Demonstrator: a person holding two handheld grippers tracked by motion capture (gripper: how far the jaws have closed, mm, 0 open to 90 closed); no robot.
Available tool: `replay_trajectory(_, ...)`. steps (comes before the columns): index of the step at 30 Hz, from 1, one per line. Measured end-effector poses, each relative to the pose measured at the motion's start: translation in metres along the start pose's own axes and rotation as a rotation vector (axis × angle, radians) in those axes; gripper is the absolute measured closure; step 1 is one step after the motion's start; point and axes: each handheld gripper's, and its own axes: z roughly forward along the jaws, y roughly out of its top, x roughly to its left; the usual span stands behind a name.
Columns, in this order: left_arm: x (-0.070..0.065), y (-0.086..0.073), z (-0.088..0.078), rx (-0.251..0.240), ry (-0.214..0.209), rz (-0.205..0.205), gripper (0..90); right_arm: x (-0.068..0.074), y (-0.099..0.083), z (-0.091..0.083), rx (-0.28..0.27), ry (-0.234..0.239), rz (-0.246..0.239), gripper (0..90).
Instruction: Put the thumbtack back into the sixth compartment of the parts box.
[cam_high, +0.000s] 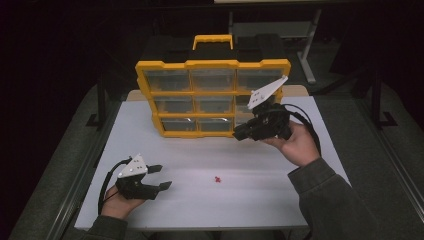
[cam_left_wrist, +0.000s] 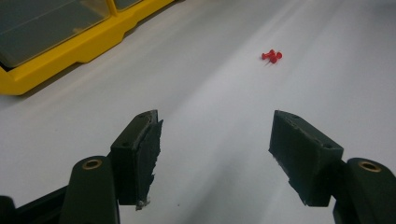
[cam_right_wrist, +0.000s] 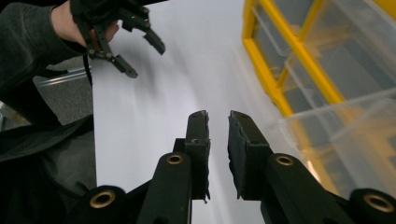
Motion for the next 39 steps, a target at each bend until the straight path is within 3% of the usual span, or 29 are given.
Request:
replay_trajectory(7,-0.001,0.000,0.001,0.007,-0.002,0.001,33.1,0.021,-0.008,0.024,0.017,0.052,-0.015,77.0)
replay_trajectory(19,0.000,0.000,0.000,0.004,0.000,-0.003,33.1,0.030,-0.025,0.073,0.069,0.079,-0.025,76.5)
replay_trajectory(28,0.000,-0.001,0.000,0.007,-0.002,0.004,33.1,0.030,-0.039,0.107,0.123,0.076,-0.011,76.0)
replay_trajectory(39,0.001,0.000,0.000,0.006,-0.004,0.000,33.1,0.017,-0.059,0.140,0.168,0.062,0.037,76.0)
